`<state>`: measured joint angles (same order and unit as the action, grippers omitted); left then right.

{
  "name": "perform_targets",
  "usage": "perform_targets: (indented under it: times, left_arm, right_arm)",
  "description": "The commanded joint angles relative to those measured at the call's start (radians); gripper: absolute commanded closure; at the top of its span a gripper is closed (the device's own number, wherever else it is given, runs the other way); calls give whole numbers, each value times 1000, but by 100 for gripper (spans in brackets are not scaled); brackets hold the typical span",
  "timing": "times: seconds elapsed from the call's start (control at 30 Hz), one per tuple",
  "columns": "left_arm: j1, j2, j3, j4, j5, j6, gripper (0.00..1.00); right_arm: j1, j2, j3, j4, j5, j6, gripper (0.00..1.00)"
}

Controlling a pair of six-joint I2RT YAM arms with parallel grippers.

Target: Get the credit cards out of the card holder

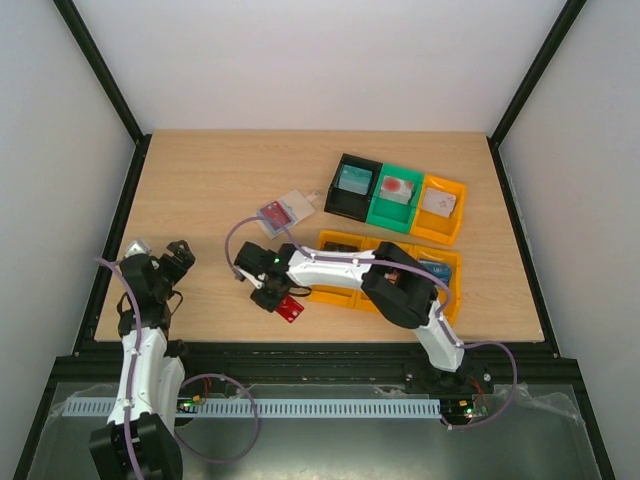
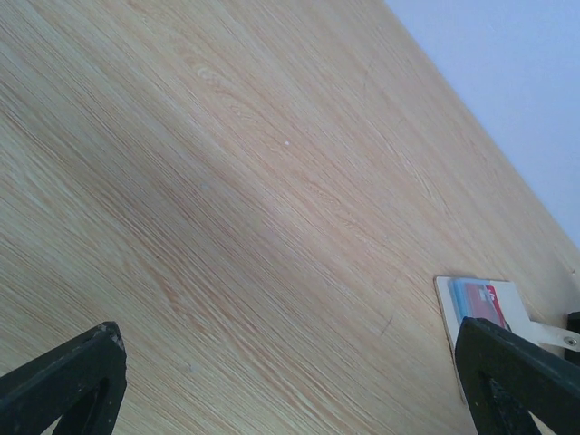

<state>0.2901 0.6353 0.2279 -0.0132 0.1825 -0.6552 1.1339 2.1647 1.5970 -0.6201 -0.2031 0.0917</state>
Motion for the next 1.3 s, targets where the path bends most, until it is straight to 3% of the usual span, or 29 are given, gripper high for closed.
perform_targets:
  times: [0.0, 0.17, 0.4, 0.5, 0.67, 0.87, 1.03, 1.27]
  left_arm:
    - [-5, 5, -18, 17, 3, -1, 0]
    - [-6, 8, -26, 30, 8, -6, 0]
    - [-6, 14, -24, 27, 10, -4, 0]
    - [-5, 13, -27, 37, 20, -5, 0]
    - [-5, 16, -30, 47, 41, -2, 1]
    - [-6, 5, -35, 44, 30, -6, 0]
    - [-7, 24, -39, 46, 25, -10, 0]
    - [-7, 19, -41, 41, 16, -12, 1]
  right_arm:
    - [21, -47, -119, -114, -34, -16, 72]
    - [23, -120, -40, -147, 16, -17, 65]
    - [18, -61, 20, -204, 210, 90, 39]
    - [17, -42, 18, -219, 224, 118, 31]
    - [19, -8, 19, -261, 171, 119, 27]
    - [27, 21, 28, -358, 108, 76, 34]
    - [27, 11, -46, -370, -68, 31, 43]
    - [28, -12, -63, -410, -80, 2, 57]
